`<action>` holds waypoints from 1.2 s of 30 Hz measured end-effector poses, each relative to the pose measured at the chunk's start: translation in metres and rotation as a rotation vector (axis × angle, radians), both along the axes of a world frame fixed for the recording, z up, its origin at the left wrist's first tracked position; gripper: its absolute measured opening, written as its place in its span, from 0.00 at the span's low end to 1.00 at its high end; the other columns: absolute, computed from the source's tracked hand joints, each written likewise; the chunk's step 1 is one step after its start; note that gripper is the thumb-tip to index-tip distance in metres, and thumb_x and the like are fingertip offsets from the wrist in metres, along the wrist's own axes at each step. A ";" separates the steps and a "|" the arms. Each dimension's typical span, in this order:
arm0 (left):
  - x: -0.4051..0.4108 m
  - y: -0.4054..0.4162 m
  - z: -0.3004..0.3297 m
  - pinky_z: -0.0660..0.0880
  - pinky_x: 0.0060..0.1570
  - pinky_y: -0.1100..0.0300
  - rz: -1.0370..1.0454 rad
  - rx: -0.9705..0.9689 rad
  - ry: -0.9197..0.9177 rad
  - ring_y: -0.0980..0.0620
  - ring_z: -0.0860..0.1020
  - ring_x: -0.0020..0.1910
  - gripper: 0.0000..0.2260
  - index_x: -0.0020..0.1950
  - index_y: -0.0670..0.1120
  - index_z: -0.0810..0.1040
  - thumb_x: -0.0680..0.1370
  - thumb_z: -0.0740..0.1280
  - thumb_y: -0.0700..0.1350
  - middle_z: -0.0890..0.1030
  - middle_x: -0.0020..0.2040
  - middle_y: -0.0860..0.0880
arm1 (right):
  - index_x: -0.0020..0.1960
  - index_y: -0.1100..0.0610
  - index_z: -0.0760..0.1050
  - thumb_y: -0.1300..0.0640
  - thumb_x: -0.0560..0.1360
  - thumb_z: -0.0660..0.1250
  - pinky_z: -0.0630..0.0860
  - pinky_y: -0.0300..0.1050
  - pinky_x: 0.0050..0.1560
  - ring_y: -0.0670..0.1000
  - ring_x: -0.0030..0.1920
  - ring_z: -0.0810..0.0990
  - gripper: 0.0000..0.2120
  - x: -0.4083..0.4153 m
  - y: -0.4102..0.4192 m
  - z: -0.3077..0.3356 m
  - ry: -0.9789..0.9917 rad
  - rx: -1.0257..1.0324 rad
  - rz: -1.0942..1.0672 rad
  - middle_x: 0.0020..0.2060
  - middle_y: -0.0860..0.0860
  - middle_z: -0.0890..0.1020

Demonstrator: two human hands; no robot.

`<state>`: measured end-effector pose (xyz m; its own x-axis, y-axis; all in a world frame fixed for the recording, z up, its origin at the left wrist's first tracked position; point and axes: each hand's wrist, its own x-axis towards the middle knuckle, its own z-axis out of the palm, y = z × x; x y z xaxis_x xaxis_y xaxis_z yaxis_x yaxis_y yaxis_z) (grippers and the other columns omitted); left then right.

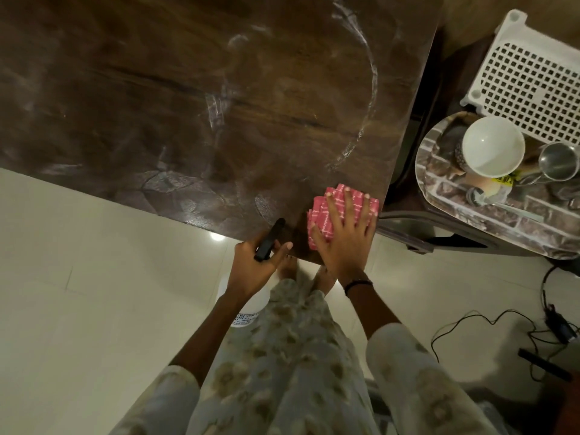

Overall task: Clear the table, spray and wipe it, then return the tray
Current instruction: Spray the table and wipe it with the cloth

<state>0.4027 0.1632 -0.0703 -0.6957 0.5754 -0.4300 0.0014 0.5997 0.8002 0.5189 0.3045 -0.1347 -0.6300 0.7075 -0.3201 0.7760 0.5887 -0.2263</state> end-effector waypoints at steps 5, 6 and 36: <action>-0.002 -0.002 0.001 0.67 0.32 0.74 -0.032 -0.019 0.005 0.60 0.73 0.26 0.10 0.47 0.43 0.81 0.72 0.73 0.47 0.80 0.34 0.48 | 0.75 0.47 0.58 0.31 0.74 0.54 0.53 0.68 0.72 0.61 0.75 0.55 0.34 0.033 -0.026 0.002 0.063 -0.059 0.195 0.75 0.53 0.61; -0.003 -0.002 0.002 0.68 0.32 0.74 -0.036 -0.019 0.003 0.61 0.74 0.26 0.09 0.46 0.42 0.81 0.72 0.73 0.47 0.80 0.35 0.49 | 0.75 0.47 0.58 0.31 0.74 0.54 0.54 0.68 0.72 0.61 0.75 0.54 0.34 0.045 -0.023 0.003 0.057 -0.059 0.186 0.75 0.53 0.61; -0.031 0.030 0.008 0.72 0.31 0.68 -0.058 -0.008 -0.008 0.49 0.78 0.31 0.11 0.43 0.40 0.80 0.72 0.73 0.48 0.81 0.34 0.44 | 0.77 0.46 0.55 0.31 0.76 0.50 0.45 0.65 0.74 0.60 0.76 0.48 0.34 -0.019 -0.029 0.004 0.080 -0.025 0.110 0.77 0.52 0.56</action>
